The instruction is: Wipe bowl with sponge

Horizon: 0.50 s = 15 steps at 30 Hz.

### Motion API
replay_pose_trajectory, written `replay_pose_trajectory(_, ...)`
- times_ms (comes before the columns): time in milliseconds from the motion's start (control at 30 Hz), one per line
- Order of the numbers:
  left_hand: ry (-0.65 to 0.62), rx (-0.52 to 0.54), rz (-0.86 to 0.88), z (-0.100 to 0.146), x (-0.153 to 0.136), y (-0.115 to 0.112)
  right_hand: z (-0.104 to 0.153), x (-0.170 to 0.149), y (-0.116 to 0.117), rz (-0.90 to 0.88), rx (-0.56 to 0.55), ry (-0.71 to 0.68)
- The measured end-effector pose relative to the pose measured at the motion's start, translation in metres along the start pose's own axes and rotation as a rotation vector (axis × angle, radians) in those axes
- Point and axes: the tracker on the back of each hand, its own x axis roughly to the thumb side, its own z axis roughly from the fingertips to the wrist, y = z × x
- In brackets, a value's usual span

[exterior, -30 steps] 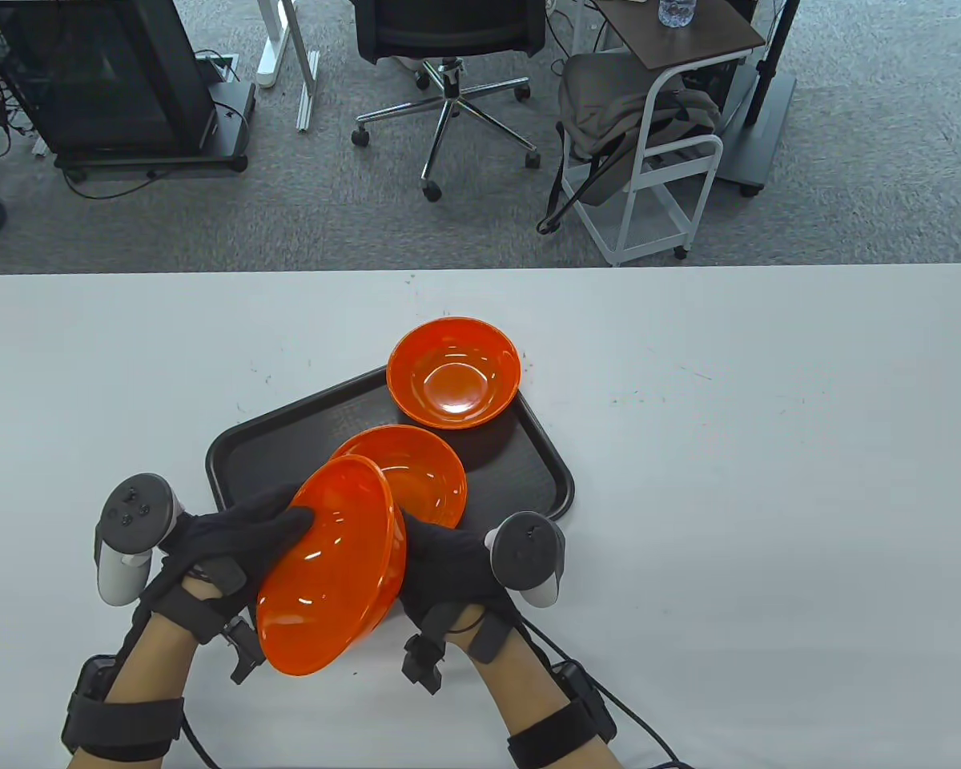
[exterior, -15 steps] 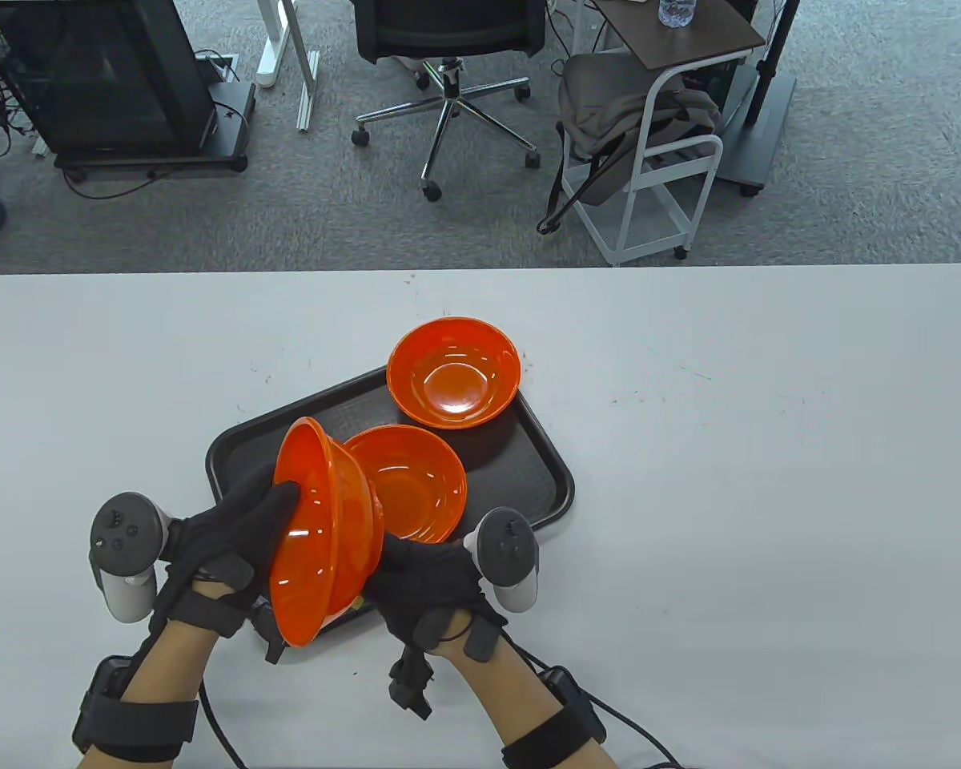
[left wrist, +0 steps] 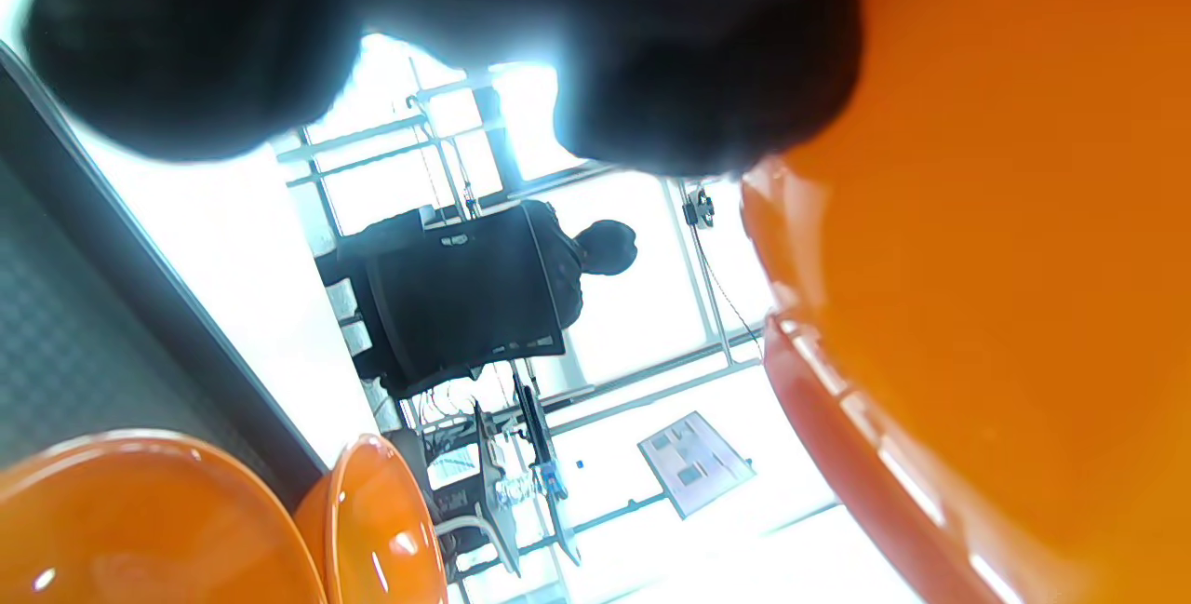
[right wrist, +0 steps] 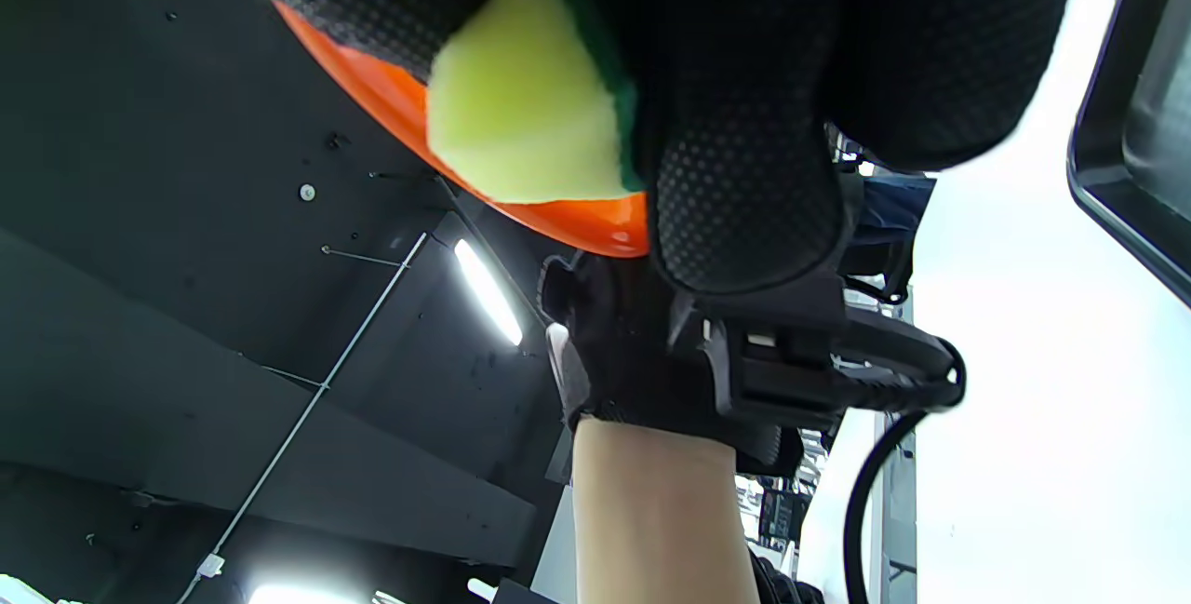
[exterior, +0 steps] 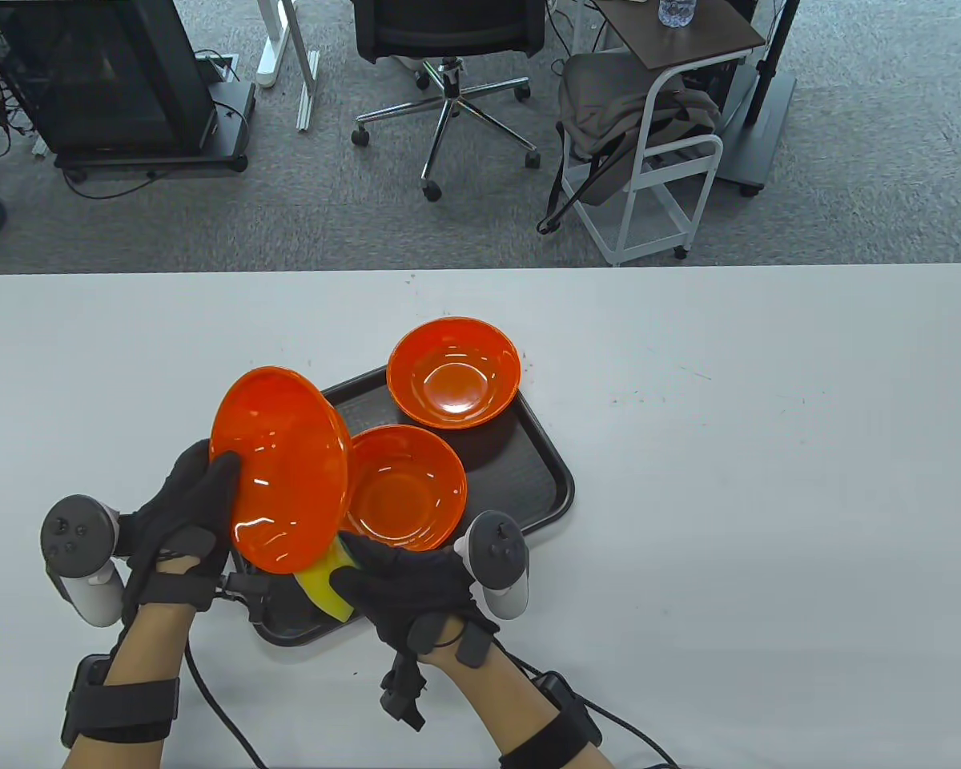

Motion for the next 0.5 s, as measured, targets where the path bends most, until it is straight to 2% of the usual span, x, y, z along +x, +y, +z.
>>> replay_pose_trajectory(100,0.006,0.040,-0.051,-0.001,-0.003,0.005,0.001,0.005,-0.004,0.061,-0.028,-0.031)
replay_pose_trajectory(367,0.018,0.057,-0.126,-0.002,-0.005,0.010,0.005,0.017,-0.018,0.166,-0.142,-0.121)
replay_pose_trajectory(500,0.018,0.039,-0.158,-0.002,-0.004,0.010,0.010,0.029,-0.026,0.342,-0.225,-0.208)
